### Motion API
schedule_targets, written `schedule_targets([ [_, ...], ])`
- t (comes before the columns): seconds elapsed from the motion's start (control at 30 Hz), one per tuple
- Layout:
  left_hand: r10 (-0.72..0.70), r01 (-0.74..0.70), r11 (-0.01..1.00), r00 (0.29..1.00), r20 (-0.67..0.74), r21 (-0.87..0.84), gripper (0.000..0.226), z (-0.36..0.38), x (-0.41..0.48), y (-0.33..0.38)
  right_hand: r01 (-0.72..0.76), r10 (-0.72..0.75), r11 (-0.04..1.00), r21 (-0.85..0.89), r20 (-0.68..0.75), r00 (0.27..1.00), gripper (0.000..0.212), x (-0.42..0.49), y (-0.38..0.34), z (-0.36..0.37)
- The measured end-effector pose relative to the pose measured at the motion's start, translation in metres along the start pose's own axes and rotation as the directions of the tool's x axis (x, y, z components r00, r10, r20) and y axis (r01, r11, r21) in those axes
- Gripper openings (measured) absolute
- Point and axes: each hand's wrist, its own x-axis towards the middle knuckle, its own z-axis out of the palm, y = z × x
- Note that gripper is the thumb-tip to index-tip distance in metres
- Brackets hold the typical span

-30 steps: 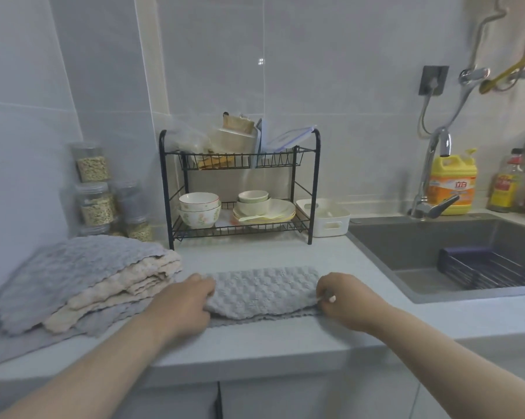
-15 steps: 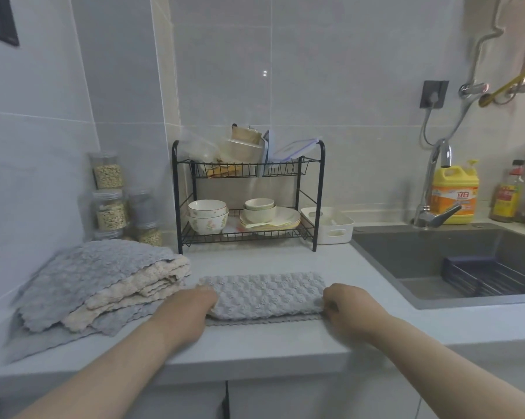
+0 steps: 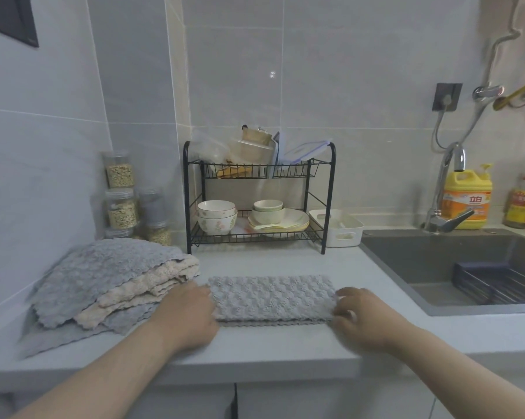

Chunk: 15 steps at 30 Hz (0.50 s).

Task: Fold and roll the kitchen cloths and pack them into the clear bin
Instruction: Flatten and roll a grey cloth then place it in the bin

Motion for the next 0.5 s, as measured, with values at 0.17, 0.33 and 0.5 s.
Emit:
schedule_targets([
  [0.17,0.086,-0.088,0.968,0.996,-0.017,-0.234,0.054,-0.008,0.017,0.021,0.008,-0.01,0.999,-0.037,-0.034,0.999,0.043,0.022,-0.03,-0.001],
  [0.33,0.014,0.042,0.932,0.988,0.151,-0.361,0.064,0.028,0.027,0.021,0.029,-0.012,0.994,-0.102,0.167,0.986,0.077,0.042,-0.038,0.03],
  [0.5,-0.083,0.109,0.761,0.994,0.071,-0.639,0.065,0.035,0.03,0.017,-0.082,0.076,0.996,0.034,0.148,0.986,0.077,0.048,-0.028,0.037],
])
